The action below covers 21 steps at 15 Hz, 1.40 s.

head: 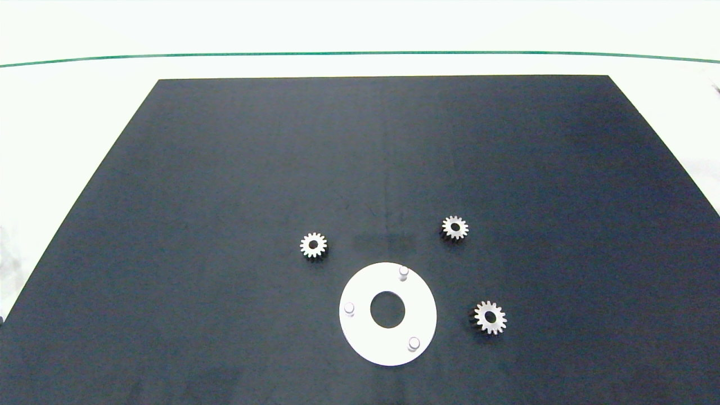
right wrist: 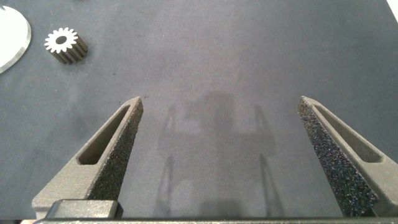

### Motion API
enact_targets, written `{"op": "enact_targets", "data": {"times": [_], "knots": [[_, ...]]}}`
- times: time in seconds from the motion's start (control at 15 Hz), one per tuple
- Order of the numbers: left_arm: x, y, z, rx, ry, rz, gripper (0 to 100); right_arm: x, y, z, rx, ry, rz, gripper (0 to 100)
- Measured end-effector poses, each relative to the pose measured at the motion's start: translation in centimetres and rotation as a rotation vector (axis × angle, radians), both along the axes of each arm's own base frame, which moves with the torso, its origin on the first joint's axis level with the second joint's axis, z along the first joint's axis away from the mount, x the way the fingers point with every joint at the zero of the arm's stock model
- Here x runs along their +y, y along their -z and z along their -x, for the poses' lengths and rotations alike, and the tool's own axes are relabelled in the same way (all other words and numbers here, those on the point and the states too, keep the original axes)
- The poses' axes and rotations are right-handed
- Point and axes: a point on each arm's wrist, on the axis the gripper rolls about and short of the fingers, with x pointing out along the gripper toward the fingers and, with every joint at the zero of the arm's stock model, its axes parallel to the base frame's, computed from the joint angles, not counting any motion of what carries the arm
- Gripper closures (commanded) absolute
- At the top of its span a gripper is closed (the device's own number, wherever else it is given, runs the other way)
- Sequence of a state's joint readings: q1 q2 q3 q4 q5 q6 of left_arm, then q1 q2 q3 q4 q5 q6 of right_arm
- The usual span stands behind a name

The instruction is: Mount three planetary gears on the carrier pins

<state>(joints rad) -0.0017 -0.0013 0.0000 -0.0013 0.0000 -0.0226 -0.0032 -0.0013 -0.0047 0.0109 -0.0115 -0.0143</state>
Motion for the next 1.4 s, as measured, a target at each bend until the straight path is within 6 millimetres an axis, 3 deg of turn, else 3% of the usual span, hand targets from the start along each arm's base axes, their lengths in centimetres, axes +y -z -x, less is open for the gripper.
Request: {"op": "enact_targets", "data": {"times": [1.13, 1.4], "knots": [[0.03, 0.00, 0.00, 0.000, -0.012, -0.009, 0, 0.00, 0.01, 0.00, 0.005, 0.000, 0.002, 0], [0.03, -0.68, 0.32, 0.018, -0.013, -0.087, 0, 0.00, -0.41, 0.22, 0.017, -0.008, 0.005, 0]]}}
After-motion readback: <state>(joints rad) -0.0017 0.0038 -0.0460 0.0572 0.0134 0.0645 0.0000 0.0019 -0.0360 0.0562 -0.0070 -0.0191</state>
